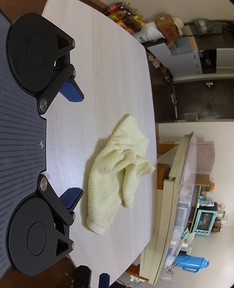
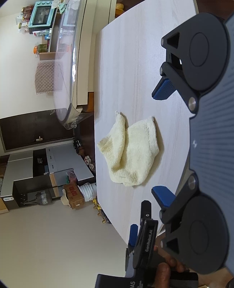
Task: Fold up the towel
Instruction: 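Move both grippers toward the crumpled cream towel on the table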
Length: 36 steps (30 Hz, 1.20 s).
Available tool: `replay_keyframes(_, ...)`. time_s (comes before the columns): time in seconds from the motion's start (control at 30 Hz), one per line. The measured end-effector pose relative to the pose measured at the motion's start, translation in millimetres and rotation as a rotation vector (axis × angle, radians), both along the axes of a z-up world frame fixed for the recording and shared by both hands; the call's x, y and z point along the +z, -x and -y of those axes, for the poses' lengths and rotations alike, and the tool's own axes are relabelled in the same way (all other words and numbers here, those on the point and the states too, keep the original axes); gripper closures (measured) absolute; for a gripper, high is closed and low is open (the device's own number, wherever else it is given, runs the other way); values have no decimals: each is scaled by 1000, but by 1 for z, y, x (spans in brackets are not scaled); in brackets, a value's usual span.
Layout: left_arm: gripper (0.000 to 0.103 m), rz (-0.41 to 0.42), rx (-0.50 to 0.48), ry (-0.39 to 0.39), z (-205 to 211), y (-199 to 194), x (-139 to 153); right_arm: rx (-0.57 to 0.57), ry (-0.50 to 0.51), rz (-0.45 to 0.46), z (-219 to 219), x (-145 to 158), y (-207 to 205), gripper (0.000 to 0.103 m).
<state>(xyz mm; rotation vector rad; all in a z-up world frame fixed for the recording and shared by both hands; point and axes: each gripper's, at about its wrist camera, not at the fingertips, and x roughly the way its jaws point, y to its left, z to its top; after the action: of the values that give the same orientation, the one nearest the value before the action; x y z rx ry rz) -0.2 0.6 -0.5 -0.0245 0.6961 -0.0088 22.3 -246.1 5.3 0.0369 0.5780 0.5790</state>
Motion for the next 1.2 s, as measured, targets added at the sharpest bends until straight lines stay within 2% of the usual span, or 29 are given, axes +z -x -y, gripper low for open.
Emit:
replay_keyframes(0.17, 0, 9, 3, -1, -4, 1, -4, -3, -11, 12, -1, -1, 3, 0)
replay_keyframes(0.33, 0, 14, 2, 3, -9, 5, -4, 8, -21, -24, -4, -2, 6, 0)
replay_keyframes(0.53, 0, 7, 4, -25, 1, 5, -1, 6, -34, -29, -1, -3, 7, 0)
replay_keyframes(0.83, 0, 6, -11, -35, 5, -2, 0, -3, -68, -41, 5, -6, 1, 0)
replay_keyframes(1.07, 0, 8, -19, -46, 5, -8, -1, -25, -36, -72, 2, -12, -13, 0)
replay_keyframes(1.2, 0, 22, -24, -47, 1, -11, 1, -2, -63, -75, 1, -13, -22, 0)
